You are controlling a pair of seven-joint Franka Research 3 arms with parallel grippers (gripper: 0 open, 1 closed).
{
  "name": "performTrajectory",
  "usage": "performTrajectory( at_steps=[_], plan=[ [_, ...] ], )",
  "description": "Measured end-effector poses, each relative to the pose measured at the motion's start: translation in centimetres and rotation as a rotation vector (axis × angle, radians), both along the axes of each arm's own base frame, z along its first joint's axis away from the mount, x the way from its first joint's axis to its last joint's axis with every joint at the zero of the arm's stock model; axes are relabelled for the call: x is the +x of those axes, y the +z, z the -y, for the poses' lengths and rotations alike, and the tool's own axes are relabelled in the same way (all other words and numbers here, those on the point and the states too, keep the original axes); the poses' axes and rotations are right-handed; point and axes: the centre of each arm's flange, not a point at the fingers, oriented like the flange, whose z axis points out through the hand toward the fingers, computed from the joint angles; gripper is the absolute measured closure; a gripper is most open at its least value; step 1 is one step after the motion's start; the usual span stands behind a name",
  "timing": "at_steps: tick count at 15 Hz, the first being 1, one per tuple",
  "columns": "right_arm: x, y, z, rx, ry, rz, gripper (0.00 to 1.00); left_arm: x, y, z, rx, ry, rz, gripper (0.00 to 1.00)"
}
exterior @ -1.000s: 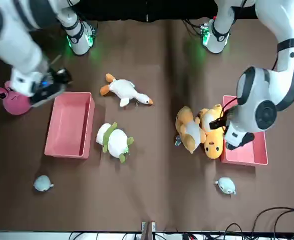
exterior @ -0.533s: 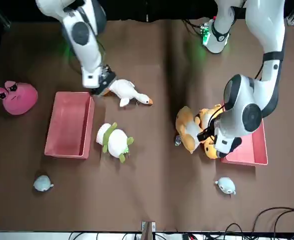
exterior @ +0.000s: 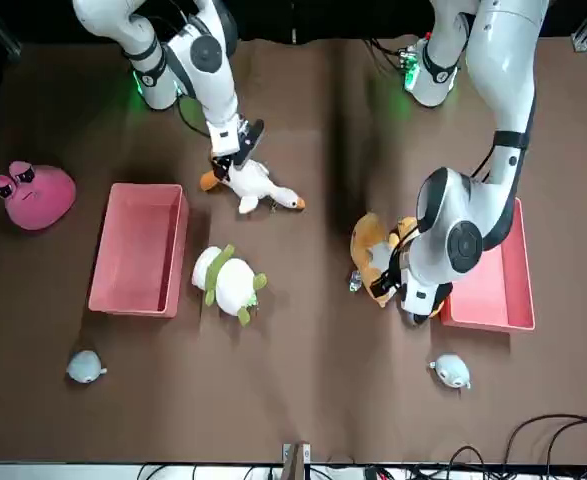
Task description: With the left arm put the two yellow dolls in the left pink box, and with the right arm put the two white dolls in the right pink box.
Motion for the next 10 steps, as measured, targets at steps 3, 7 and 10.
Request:
performTrajectory(
  at_steps=[3, 7, 10],
  plan=[
    [-1.0, -3.2, -1.0, -0.027, 0.029, -0.027, 0.0, -0.3, -2.2, 1.3, 0.003, -0.015, -0.01, 0.0],
    [-1.3, -6.3, -1.7, -0.029, 0.046, -0.031, 0.0, -1.0, -6.6, 2.4, 0.018, -0.031, -0.061, 0.0],
    [-1.4, -7.8, -2.0, -0.026, 0.053, -0.029, 0.0, -1.5, -8.8, 2.7, 0.027, -0.039, -0.091, 0.01]
  ],
)
